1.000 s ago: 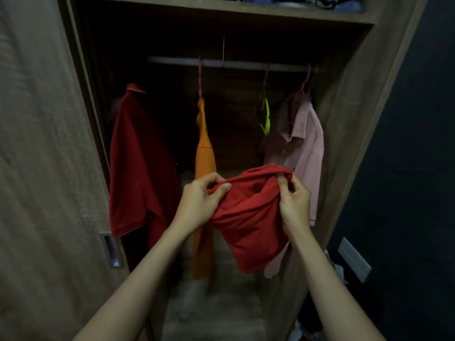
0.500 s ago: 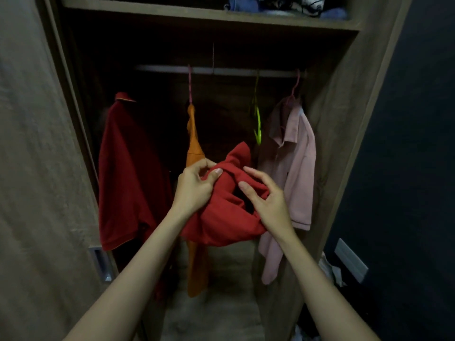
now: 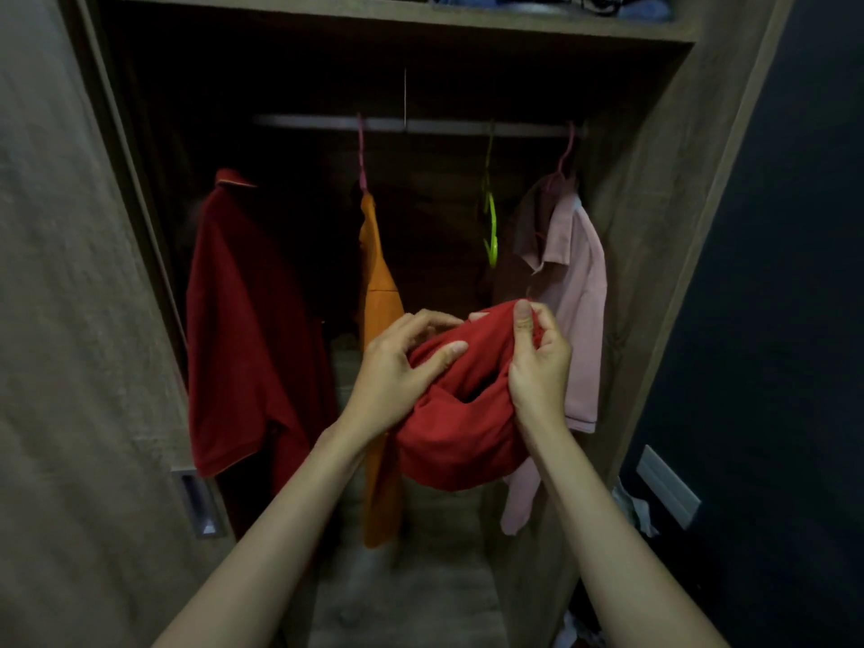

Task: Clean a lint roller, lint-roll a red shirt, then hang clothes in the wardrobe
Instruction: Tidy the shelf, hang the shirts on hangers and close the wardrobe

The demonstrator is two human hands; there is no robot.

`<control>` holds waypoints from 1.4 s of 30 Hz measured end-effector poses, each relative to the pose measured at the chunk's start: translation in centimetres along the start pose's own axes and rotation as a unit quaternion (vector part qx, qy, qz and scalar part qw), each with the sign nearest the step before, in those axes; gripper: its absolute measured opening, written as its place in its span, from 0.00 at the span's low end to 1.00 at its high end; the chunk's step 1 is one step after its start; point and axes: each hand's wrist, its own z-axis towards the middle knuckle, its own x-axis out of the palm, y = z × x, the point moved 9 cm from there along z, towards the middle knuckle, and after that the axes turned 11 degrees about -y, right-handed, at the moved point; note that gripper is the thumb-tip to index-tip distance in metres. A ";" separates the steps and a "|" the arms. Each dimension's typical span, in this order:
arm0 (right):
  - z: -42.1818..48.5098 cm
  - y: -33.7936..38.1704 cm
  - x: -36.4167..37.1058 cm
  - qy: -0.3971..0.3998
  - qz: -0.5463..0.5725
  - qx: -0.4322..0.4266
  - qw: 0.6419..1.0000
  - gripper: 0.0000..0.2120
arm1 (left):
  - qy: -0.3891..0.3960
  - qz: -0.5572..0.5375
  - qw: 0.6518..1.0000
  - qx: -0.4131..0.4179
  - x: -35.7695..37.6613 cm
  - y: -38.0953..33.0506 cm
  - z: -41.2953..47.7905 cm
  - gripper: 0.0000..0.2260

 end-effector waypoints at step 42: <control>2.1 -2.1 -1.3 0.042 -0.054 0.155 0.986 0.08 | 0.162 0.189 0.966 -0.076 -0.5 2.4 2.8 0.08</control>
